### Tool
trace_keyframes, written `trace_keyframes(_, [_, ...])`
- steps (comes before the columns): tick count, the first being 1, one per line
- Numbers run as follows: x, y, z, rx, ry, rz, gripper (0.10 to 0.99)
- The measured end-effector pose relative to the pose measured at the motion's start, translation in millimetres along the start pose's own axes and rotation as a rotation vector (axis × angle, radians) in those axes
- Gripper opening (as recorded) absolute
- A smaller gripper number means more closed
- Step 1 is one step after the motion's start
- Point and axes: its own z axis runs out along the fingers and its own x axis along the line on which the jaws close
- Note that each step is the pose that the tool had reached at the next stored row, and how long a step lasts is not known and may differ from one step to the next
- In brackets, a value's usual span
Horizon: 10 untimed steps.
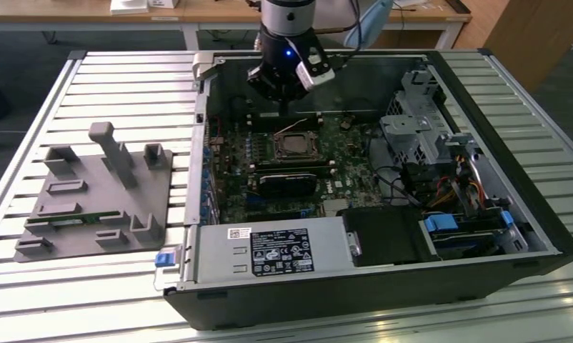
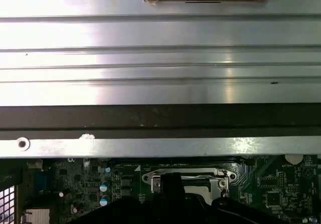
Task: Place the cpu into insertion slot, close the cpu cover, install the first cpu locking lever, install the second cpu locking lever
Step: 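Install the first cpu locking lever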
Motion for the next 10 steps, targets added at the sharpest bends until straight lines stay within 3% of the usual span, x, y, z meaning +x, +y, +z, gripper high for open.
trace_keyframes(10, [-8.3,0.0,8.7,0.000,0.0016,-0.027,0.106])
